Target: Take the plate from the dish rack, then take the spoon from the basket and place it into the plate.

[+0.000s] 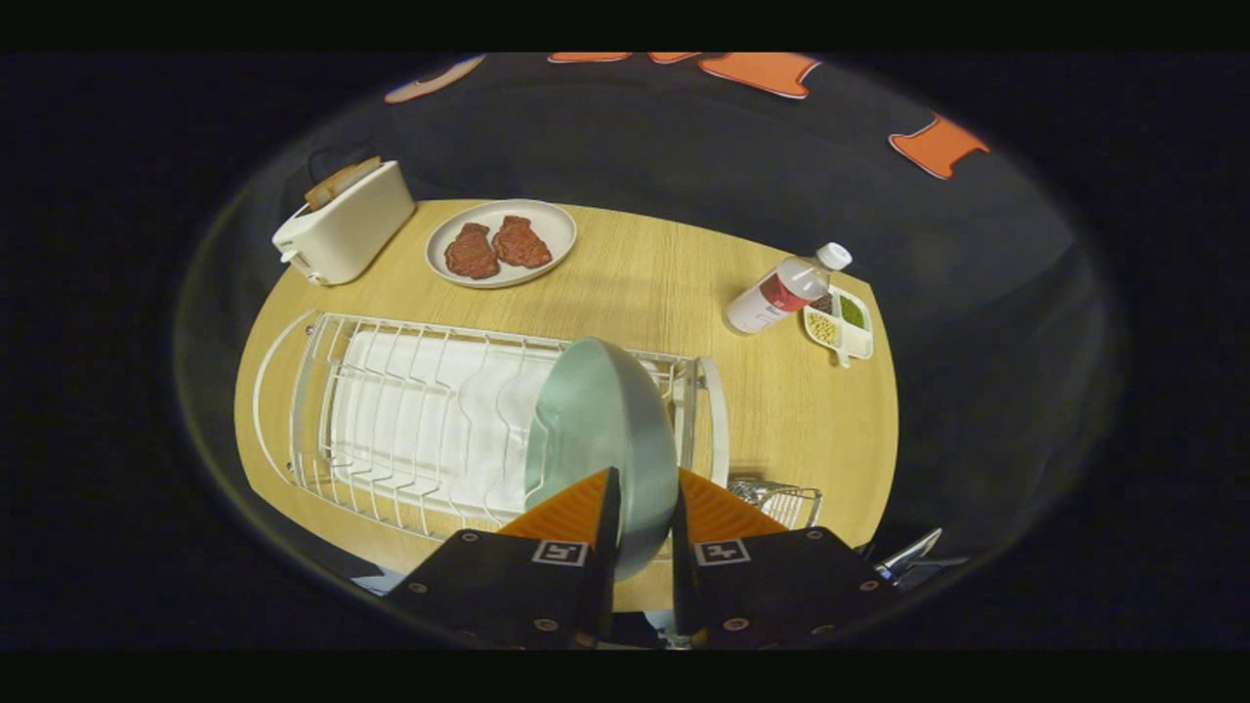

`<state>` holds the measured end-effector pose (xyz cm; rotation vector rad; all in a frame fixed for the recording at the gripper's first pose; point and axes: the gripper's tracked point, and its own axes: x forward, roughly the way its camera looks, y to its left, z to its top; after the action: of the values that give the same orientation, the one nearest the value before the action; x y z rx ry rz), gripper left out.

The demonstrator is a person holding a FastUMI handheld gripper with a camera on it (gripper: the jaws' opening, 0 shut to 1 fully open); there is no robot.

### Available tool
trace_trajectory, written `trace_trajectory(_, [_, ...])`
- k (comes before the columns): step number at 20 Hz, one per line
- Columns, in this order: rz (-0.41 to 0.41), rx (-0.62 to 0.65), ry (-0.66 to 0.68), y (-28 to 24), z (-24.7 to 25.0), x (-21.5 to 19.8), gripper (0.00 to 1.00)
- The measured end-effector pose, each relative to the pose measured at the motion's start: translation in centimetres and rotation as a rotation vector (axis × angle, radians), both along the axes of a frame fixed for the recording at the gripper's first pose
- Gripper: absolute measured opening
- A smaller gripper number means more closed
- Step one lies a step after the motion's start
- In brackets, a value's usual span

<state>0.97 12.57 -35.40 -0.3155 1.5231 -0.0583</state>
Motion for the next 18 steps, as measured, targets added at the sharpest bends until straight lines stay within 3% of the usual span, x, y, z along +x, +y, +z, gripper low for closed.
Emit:
trace_trajectory(4, [-0.050, -0.034, -0.024, -0.6, 0.8, 0.3, 0.19])
trace_trajectory(9, [-0.039, -0.106, -0.083, -1.9, 2.9, 1.1, 0.17])
trace_trajectory(18, [-0.078, 0.063, -0.176, -1.4, 8.0, -0.3, 0.17])
